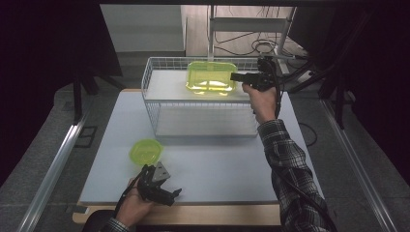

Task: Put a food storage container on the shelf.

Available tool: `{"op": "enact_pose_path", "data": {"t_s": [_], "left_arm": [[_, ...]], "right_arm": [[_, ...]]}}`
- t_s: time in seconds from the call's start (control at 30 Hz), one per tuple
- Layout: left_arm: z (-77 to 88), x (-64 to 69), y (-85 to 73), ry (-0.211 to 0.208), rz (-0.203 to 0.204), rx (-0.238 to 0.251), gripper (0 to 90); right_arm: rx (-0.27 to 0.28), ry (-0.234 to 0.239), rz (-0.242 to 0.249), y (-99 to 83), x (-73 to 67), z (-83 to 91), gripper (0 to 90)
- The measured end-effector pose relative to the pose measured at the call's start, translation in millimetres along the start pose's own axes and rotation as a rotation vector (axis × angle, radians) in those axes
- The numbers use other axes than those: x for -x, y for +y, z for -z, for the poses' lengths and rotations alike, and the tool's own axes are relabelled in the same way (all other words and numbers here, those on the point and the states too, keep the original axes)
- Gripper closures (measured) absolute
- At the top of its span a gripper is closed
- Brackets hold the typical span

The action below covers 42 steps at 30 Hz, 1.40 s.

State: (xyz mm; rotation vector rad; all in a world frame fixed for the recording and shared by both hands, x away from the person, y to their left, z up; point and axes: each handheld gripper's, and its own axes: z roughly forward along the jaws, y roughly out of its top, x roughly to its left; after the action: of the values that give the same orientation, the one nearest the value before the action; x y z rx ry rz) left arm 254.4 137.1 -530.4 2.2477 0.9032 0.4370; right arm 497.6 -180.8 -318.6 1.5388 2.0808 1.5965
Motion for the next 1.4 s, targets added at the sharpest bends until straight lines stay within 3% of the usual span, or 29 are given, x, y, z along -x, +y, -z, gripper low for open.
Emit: {"op": "enact_pose_path", "data": {"t_s": [0.2,0.3,0.4,0.6,1.1,1.4], "left_arm": [[-0.8,0.0,-0.3,0.002,-0.002,-0.008,1.3],[-0.8,-0.1,-0.3,0.002,-0.002,-0.007,1.4],[-0.8,-0.1,-0.4,0.002,-0.002,-0.008,1.4],[0.0,-0.8,-0.4,-0.001,0.003,-0.003,1.8],[2.9,-7.9,-2.5,-0.016,0.013,0.042,5.0],[2.3,-9.3,-2.1,-0.041,0.023,0.061,5.0]], "right_arm": [[-0.018,-0.044,0.050,2.1,0.2,-6.9,66.1],[-0.023,-0.039,0.051,3.0,1.3,-8.6,64.0],[-0.023,-0.081,0.094,4.2,-0.1,-11.8,54.2],[-0.029,-0.114,0.137,4.4,-3.1,-9.7,47.3],[-0.030,-0.024,0.214,-4.0,-11.5,14.2,34.4],[-0.043,-0.016,0.290,-14.4,-19.0,23.1,24.8]]}}
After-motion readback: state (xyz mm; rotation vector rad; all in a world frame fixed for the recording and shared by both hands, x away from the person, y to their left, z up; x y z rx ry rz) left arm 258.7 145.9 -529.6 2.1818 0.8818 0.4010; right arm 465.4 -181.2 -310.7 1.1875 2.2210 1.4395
